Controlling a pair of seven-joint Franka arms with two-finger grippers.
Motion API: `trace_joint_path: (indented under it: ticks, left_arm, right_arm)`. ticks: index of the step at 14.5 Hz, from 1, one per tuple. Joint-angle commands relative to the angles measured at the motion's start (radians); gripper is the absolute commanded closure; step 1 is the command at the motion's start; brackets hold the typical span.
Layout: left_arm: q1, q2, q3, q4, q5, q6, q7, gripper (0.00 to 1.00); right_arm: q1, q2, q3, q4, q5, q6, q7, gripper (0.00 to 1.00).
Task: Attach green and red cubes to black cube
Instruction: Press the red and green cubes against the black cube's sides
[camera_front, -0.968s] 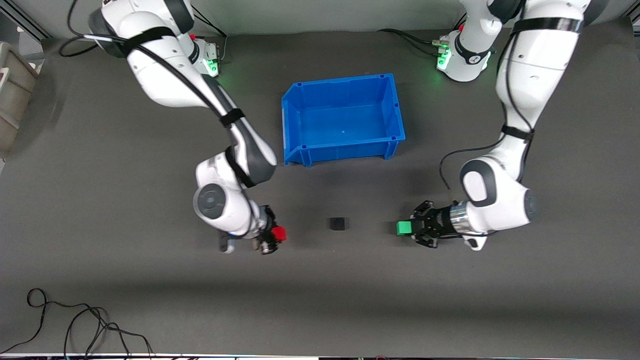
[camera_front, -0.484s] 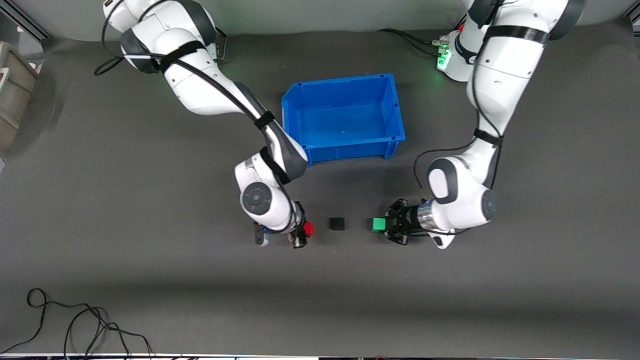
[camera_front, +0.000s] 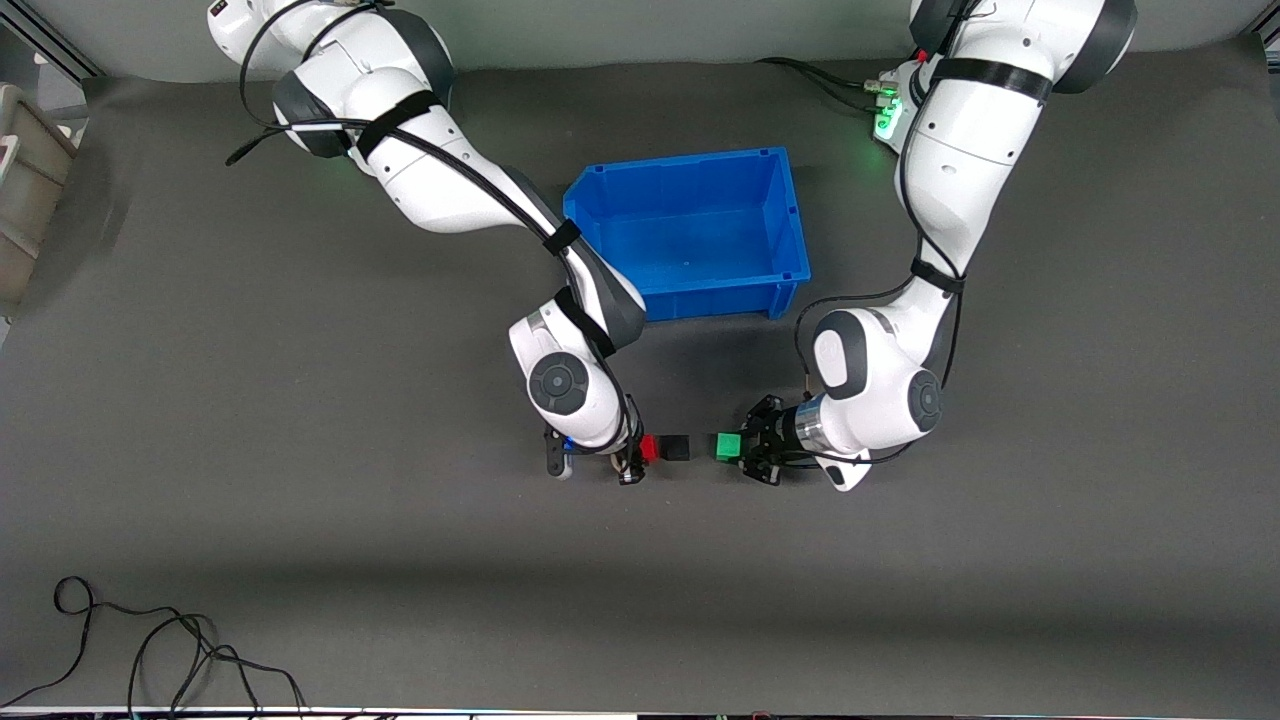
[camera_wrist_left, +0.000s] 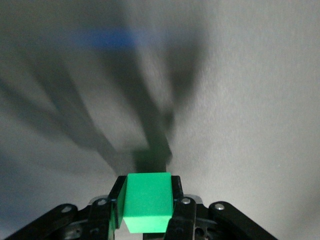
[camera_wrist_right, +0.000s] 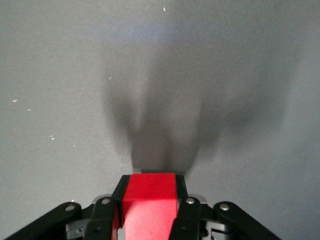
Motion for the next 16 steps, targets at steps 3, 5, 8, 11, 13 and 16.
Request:
trace_joint_path:
  ticks: [3,5,8,11,13,16]
  left_arm:
    - [-0.053,0.039,0.017,0.044,-0.023,0.054,-0.028,0.95]
    - [-0.063,0.041,0.017,0.046,-0.025,0.056,-0.028,0.95]
    - [-0.071,0.044,0.017,0.051,-0.028,0.056,-0.035,0.95]
    - [-0.079,0.045,0.017,0.058,-0.028,0.056,-0.052,0.95]
    - [-0.08,0.045,0.017,0.063,-0.027,0.056,-0.065,0.95]
    - [-0.089,0.045,0.017,0.066,-0.028,0.058,-0.068,0.95]
  right_arm:
    - [0.024,0.04,-0.013,0.046,0.007,0.019,0.028,1.0]
    - [0.025,0.048,-0.014,0.046,0.007,0.019,0.028,1.0]
    - [0.025,0.054,-0.013,0.047,0.007,0.043,0.031,1.0]
    - [0.024,0.06,-0.011,0.049,0.008,0.061,0.031,1.0]
    - [0.022,0.06,-0.011,0.047,0.009,0.084,0.027,0.78]
    - [0.022,0.06,-0.014,0.047,0.007,0.086,0.019,0.0]
